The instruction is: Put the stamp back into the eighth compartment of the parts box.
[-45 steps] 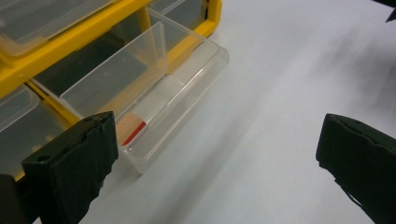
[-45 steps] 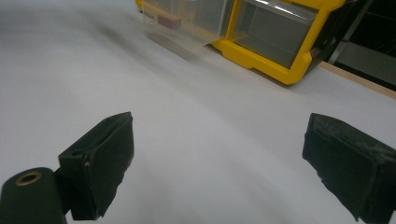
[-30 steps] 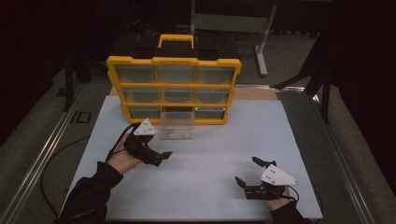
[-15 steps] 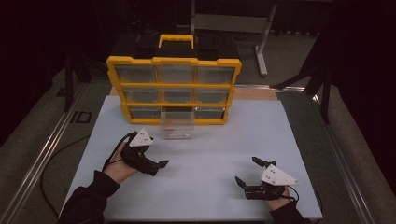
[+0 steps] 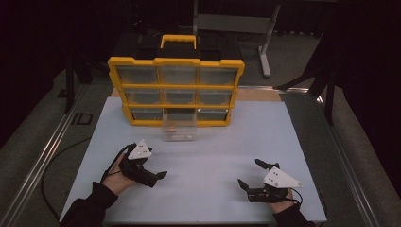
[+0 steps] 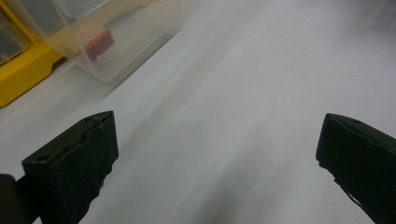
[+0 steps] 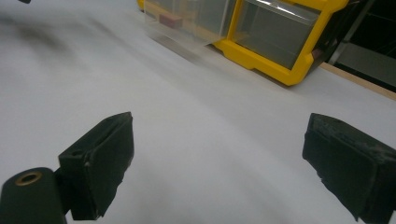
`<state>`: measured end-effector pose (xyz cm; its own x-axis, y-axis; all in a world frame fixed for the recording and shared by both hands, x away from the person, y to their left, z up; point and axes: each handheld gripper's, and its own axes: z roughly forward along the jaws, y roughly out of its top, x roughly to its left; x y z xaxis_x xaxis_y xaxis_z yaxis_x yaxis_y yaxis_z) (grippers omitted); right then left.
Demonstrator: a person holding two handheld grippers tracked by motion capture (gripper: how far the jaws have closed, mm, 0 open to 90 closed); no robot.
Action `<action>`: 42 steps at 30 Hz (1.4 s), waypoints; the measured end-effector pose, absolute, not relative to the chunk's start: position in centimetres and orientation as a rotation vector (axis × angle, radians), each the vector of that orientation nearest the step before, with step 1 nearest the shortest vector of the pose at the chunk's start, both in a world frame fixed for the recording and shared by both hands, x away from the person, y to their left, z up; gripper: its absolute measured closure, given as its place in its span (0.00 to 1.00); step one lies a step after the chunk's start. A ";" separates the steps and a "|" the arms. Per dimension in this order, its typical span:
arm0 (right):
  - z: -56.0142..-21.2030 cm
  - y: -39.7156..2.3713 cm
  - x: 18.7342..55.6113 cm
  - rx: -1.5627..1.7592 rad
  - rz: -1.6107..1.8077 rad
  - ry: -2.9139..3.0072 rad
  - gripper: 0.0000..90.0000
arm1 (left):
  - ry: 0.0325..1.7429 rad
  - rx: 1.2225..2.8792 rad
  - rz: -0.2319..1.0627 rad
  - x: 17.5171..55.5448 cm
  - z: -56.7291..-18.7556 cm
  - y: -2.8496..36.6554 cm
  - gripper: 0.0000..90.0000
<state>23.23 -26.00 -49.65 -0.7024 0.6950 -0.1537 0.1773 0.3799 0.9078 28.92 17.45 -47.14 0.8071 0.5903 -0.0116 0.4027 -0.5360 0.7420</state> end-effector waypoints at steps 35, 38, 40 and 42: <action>-49.6 -26.1 23.2 0.732 1.298 2.117 0.10 | 0.757 2.153 0.324 26.5 -49.4 19.8 0.00; -49.7 -26.1 23.2 0.732 1.298 2.117 0.10 | 0.761 2.149 0.333 26.4 -49.5 20.0 0.00; -49.7 -26.1 23.2 0.732 1.298 2.119 0.10 | 0.761 2.148 0.330 26.4 -49.5 20.0 0.00; -49.7 -26.0 23.3 0.729 1.297 2.121 0.10 | 0.765 2.147 0.331 26.5 -49.6 20.1 0.00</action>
